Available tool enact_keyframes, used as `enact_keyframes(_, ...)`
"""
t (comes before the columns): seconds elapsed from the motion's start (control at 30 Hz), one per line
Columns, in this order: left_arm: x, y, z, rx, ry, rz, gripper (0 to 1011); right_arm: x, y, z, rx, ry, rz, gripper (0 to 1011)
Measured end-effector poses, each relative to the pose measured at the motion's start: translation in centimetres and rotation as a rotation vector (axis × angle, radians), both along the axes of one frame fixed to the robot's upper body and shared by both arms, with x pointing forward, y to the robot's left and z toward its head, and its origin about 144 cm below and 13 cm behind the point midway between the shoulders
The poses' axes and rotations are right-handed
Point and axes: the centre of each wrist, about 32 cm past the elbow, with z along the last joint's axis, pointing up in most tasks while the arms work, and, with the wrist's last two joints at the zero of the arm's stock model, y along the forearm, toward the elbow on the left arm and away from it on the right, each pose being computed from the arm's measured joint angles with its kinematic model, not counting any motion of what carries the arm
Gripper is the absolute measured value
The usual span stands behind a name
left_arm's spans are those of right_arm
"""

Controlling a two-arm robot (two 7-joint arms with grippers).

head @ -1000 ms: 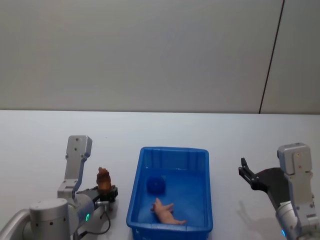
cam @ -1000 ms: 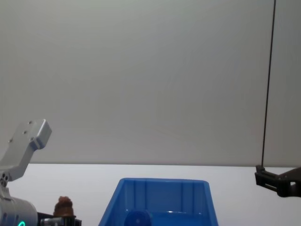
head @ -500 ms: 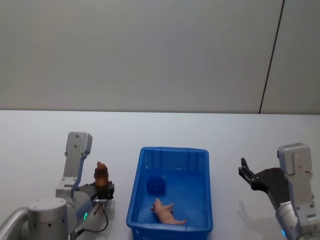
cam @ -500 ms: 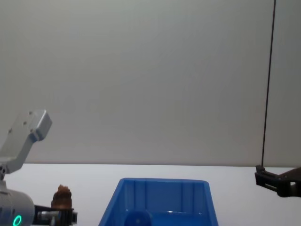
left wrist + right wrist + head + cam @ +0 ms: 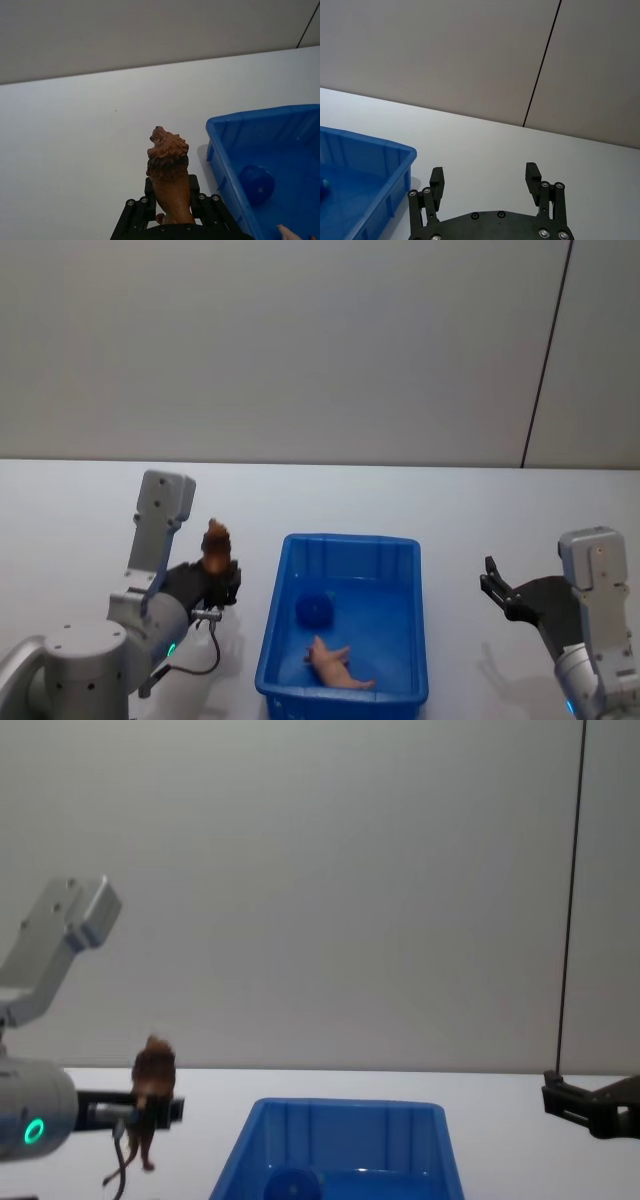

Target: Pick up the two dolls from the table and place them into the box.

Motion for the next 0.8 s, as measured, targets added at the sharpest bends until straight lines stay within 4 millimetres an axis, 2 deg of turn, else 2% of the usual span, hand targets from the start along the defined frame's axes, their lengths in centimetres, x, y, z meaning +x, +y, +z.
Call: enact_keyframes(0.8, 0.0, 0.9, 1.8, -0.082, -0.23, -0.33, 360, 0.0, 0.0, 0.0, 0.0, 0.0, 0.0, 1001)
